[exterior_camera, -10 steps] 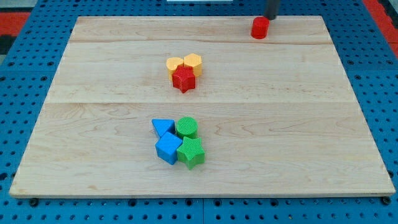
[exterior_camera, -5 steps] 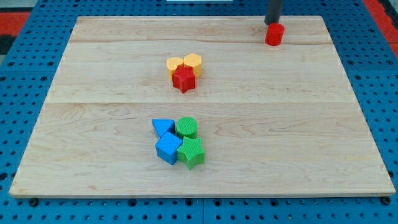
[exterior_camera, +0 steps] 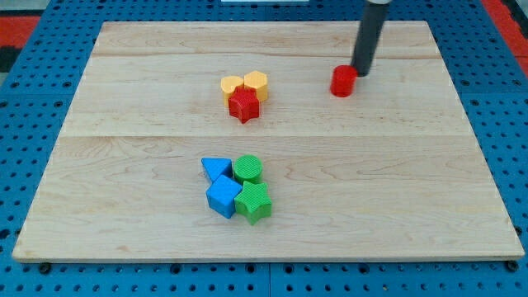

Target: Place the red circle right to the red star

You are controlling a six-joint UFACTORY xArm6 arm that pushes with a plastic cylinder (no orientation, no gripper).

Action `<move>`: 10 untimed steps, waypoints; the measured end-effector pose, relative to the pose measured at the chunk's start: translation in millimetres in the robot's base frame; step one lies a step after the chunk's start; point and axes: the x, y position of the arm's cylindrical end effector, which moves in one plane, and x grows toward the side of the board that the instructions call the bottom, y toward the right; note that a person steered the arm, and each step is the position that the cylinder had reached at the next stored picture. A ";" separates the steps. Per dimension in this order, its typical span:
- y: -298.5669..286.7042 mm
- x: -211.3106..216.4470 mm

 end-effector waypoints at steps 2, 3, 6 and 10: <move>-36.3 36.4; -33.3 50.9; -59.9 78.0; -89.3 78.5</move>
